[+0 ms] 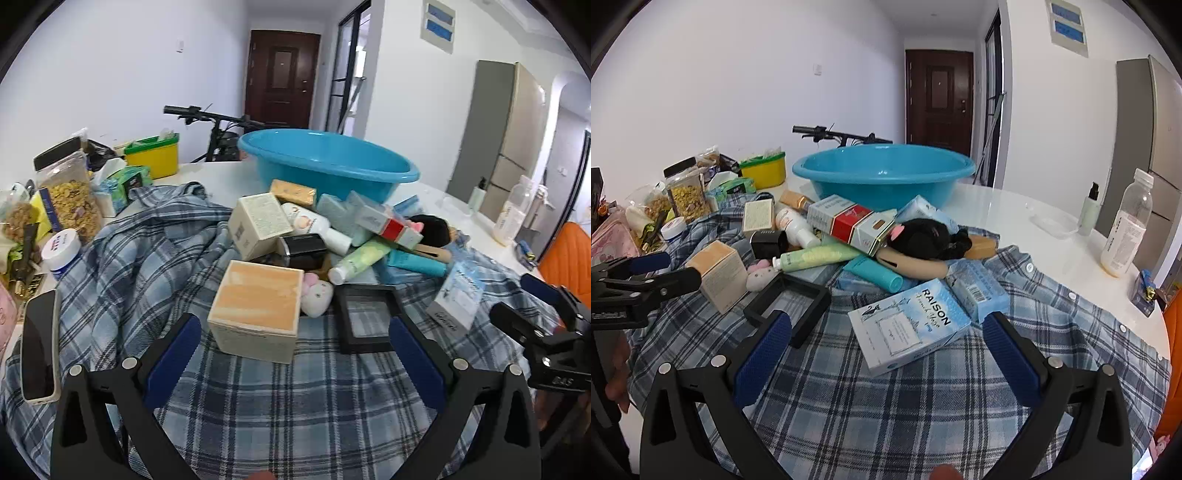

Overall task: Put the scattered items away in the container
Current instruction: 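Move both tools toward the pile of items on the plaid shirt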

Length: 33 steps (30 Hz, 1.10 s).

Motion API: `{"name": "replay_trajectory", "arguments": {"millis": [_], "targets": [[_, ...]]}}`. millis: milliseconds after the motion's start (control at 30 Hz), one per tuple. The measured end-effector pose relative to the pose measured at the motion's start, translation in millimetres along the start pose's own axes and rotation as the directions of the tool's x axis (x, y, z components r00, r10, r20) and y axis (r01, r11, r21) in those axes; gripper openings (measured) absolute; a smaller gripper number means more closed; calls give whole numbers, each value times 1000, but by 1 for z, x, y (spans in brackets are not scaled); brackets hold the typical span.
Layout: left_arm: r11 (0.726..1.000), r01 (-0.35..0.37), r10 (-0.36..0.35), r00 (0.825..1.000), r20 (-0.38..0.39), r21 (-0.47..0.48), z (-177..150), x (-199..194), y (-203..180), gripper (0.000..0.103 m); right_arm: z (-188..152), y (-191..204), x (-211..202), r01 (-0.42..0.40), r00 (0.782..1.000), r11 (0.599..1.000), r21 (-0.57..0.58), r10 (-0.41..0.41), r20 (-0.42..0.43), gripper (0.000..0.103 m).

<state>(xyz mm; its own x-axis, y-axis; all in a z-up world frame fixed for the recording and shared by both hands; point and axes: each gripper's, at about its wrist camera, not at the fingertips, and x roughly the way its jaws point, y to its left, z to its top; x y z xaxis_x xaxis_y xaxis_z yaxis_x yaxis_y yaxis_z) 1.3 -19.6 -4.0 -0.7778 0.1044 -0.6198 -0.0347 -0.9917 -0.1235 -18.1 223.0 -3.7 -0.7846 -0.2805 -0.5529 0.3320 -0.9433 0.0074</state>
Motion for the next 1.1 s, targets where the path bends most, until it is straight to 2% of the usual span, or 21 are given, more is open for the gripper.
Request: {"name": "replay_trajectory", "arguments": {"millis": [67, 167, 267, 333, 600, 700, 833, 967, 1033, 1100], "targets": [[999, 36, -36, 999, 16, 5, -1, 1, -2, 103, 0, -1, 0, -4, 1000, 1000, 1, 4, 5, 103], [999, 35, -35, 999, -21, 29, 0, 3, -3, 103, 0, -1, 2, -8, 1000, 1000, -2, 8, -24, 103], [997, 51, -49, 998, -36, 56, 1, 7, -5, 103, 0, -4, 11, 27, 994, 1000, 11, -26, -104, 103], [996, 54, -52, 998, -44, 65, -1, 9, -5, 103, -3, -4, 15, 13, 992, 1000, -13, -14, -125, 103], [993, 109, -105, 991, -81, 39, 3, 22, 10, 103, -7, -4, 8, -48, 996, 998, -32, 45, -80, 103], [996, 76, -72, 994, -87, 39, 7, 28, 18, 103, -8, -6, 10, -88, 993, 996, -23, 86, -79, 103], [997, 73, -69, 992, -105, 32, 9, 38, 27, 103, -10, -14, 12, -131, 989, 991, 13, 132, -64, 103], [995, 94, -90, 990, -108, 29, 9, 41, 27, 103, -14, -24, 5, -107, 994, 991, 76, 103, 45, 103], [996, 75, -71, 991, -112, 37, 9, 44, 26, 103, -13, -20, 10, -174, 985, 983, 57, 174, 3, 103], [998, 40, -34, 993, -112, 53, 8, 46, 24, 103, -11, -8, 15, -194, 979, 981, -5, 194, -62, 103]]}}
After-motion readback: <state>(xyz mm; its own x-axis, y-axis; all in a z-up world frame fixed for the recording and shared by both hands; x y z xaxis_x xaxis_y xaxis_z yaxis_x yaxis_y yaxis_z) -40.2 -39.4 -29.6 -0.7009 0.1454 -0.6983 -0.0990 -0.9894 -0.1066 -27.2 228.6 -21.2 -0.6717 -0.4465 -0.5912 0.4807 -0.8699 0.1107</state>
